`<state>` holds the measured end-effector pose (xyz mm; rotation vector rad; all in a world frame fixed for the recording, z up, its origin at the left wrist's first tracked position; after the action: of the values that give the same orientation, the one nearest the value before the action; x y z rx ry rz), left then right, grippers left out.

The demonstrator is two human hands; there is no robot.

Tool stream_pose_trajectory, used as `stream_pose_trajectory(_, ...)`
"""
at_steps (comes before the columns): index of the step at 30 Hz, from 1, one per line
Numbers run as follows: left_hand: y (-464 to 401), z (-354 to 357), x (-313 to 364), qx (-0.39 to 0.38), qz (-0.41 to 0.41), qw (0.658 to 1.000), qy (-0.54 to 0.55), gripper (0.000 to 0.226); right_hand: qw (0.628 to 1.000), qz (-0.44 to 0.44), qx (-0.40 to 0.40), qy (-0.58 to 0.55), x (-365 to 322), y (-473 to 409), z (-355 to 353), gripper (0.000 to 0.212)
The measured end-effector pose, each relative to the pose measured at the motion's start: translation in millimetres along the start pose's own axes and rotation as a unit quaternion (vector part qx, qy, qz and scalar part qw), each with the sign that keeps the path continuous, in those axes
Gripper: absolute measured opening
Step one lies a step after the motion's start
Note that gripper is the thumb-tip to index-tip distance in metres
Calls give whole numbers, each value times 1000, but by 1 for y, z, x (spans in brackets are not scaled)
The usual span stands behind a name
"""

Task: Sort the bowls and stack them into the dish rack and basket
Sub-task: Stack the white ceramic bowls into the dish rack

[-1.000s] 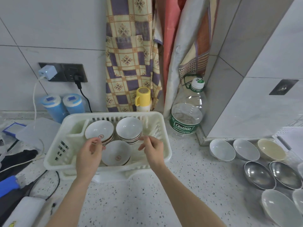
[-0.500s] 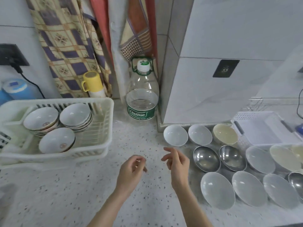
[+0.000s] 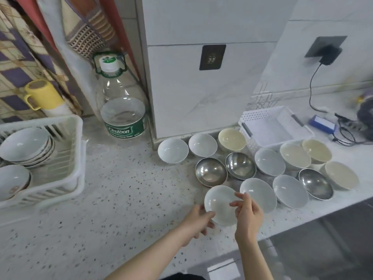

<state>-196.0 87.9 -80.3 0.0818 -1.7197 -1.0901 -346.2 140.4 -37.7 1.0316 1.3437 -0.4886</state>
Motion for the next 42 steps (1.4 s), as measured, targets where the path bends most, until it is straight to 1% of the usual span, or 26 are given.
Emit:
stream_pose_trajectory(2,-9,43,-3,-38,-25,999,-22,27,992,37,112,-48,16,-7,-59,29)
stream_pose_trajectory(5,-13,43,-9,-22,-25,999,21,30,978,99,162,-91,36,-6,-73,26)
stream_pose_trajectory(8,-14,32,-11,14,-16,999,37,34,972,141,165,-89,46,-5,-71,31)
stream_pose_trajectory(11,-10,21,-14,42,2,998,46,33,969,198,130,-72,57,-10,-70,38)
stream_pose_trajectory(13,-7,11,-17,64,6,996,62,35,969,219,105,-54,59,-15,-68,38)
stream_pose_trajectory(15,-4,1,-20,80,9,994,67,38,968,228,97,-41,59,-21,-66,35)
stream_pose_trajectory(19,1,-11,-20,81,14,992,96,37,967,223,112,-50,56,-29,-61,33)
stream_pose_trajectory(22,5,-18,-19,86,17,989,120,36,966,215,129,-63,55,-32,-59,26)
stream_pose_trajectory(26,12,-27,-13,92,32,984,149,31,956,211,184,-84,59,-25,-59,20)
stream_pose_trajectory(28,14,-32,-11,94,43,981,165,32,954,198,199,-101,58,-16,-54,23)
stream_pose_trajectory(32,21,-44,-5,115,70,977,167,33,962,155,186,-128,49,-1,-41,38)
stream_pose_trajectory(36,32,-59,2,129,94,972,171,35,971,114,148,-147,31,8,-20,34)
stream_pose_trajectory(40,50,-88,4,151,112,961,204,34,980,89,104,-145,18,21,9,34)
stream_pose_trajectory(42,62,-109,4,168,123,952,226,32,984,78,80,-136,13,31,26,28)
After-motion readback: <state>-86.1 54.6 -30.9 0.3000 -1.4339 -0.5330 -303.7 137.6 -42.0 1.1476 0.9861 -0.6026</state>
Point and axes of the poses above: each hand's wrist, its own y-axis away from the middle knuckle, its own z-axis out of the palm, x = y × z, the point moved 6 cm from there along -y, towards the middle knuckle, and after that the axes turned 3 degrees about y, right-handed, at the moved point
